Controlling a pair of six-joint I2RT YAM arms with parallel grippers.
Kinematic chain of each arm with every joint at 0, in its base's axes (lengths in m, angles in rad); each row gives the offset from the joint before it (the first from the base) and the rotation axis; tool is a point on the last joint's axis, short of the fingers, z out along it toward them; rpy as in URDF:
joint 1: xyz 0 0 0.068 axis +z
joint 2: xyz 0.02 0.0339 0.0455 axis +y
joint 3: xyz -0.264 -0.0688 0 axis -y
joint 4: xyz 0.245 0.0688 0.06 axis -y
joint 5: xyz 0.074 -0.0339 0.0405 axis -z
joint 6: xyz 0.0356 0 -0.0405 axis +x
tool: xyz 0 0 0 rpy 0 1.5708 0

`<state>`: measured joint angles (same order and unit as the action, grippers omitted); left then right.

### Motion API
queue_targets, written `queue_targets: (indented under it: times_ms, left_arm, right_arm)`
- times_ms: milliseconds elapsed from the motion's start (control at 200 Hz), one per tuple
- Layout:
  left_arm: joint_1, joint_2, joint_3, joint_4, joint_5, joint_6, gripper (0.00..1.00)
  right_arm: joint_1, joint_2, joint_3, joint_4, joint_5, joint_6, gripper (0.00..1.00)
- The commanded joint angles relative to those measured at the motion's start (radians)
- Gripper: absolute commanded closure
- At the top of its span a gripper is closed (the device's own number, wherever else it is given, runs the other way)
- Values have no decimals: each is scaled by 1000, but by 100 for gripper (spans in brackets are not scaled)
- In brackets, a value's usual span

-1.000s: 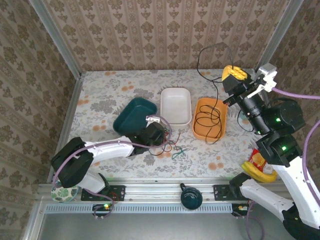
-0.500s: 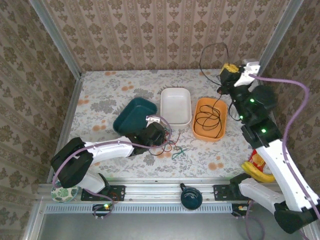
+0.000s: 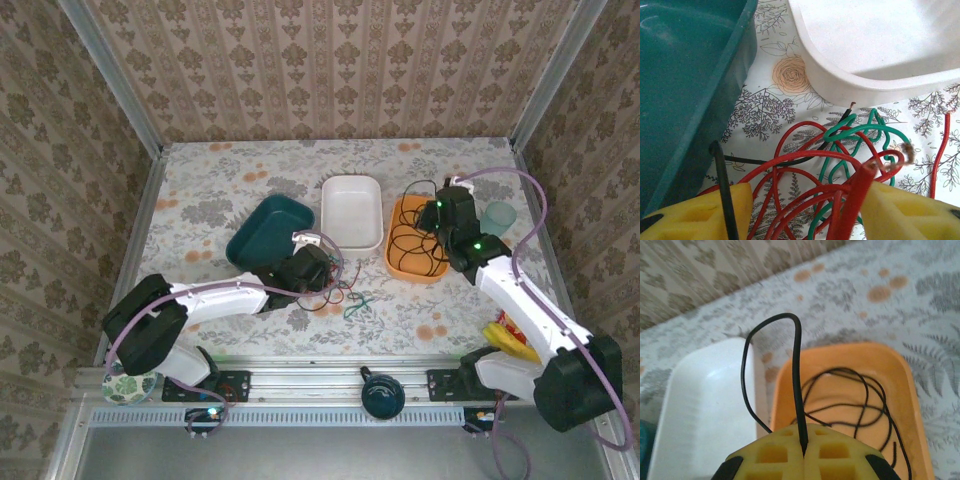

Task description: Untangle the cables

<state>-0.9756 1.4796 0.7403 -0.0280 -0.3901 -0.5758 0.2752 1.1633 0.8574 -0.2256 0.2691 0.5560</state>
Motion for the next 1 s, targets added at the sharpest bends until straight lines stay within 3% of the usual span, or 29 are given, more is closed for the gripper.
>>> queue_targets:
  times_ms: [0, 520, 565, 630, 680, 790, 990]
  left_arm:
    - [-8, 12, 23, -6, -5, 10, 41]
    - [-12, 12, 37, -21, -16, 17, 40]
    - [-11, 11, 37, -21, -19, 16, 40]
    - [-12, 9, 37, -19, -21, 17, 40]
    - [-12, 7, 36, -14, -23, 18, 40]
    - [-12, 1, 33, 1, -23, 25, 40]
    - [-17, -16, 18, 28, -29, 28, 37]
  right_arm:
    - [-19, 60, -11, -68, -27, 97, 100]
    - [-76, 342, 46, -83, -137, 174, 100]
    - [-77, 346, 58, -102, -127, 174, 93]
    - [-74, 328, 62, -115, -102, 181, 66]
    - [-72, 295, 51, -108, -70, 188, 56]
    - [-58, 194, 21, -80, 10, 185, 45]
    - [-12, 56, -13, -60, 66, 129, 41]
